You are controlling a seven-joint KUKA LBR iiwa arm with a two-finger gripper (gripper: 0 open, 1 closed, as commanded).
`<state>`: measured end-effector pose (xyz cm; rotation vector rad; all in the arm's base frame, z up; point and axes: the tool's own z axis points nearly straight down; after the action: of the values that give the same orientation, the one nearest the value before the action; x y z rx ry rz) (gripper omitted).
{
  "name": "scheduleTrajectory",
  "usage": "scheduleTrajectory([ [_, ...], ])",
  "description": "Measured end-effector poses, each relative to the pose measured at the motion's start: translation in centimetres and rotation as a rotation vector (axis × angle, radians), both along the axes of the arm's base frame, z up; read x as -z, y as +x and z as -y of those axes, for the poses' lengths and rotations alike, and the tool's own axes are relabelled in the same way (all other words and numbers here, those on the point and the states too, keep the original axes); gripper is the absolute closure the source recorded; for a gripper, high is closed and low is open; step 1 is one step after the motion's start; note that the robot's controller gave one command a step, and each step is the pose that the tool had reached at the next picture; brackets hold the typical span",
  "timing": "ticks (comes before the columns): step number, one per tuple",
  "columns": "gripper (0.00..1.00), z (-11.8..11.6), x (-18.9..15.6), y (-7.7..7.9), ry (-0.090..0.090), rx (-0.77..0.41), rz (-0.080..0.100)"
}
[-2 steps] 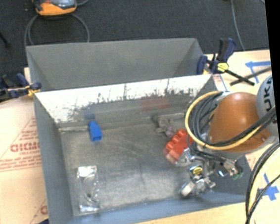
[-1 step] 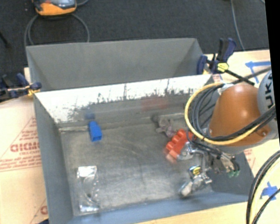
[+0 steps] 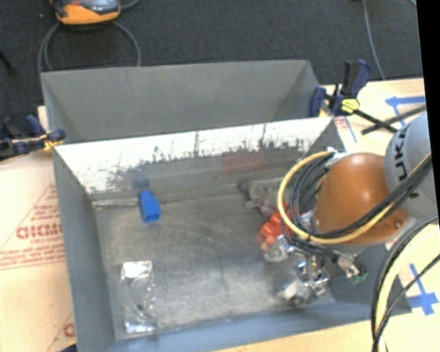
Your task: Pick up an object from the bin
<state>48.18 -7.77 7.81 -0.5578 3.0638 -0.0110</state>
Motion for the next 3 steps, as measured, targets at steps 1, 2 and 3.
scheduleTrajectory([
  [1,0.00,-0.2,0.0,0.0,-0.002,0.109,-0.002],
  [2,1.00,-0.3,-0.1,-0.3,-0.001,0.108,-0.021],
  [3,1.00,-0.2,-3.7,-0.1,0.003,0.109,-0.021],
])
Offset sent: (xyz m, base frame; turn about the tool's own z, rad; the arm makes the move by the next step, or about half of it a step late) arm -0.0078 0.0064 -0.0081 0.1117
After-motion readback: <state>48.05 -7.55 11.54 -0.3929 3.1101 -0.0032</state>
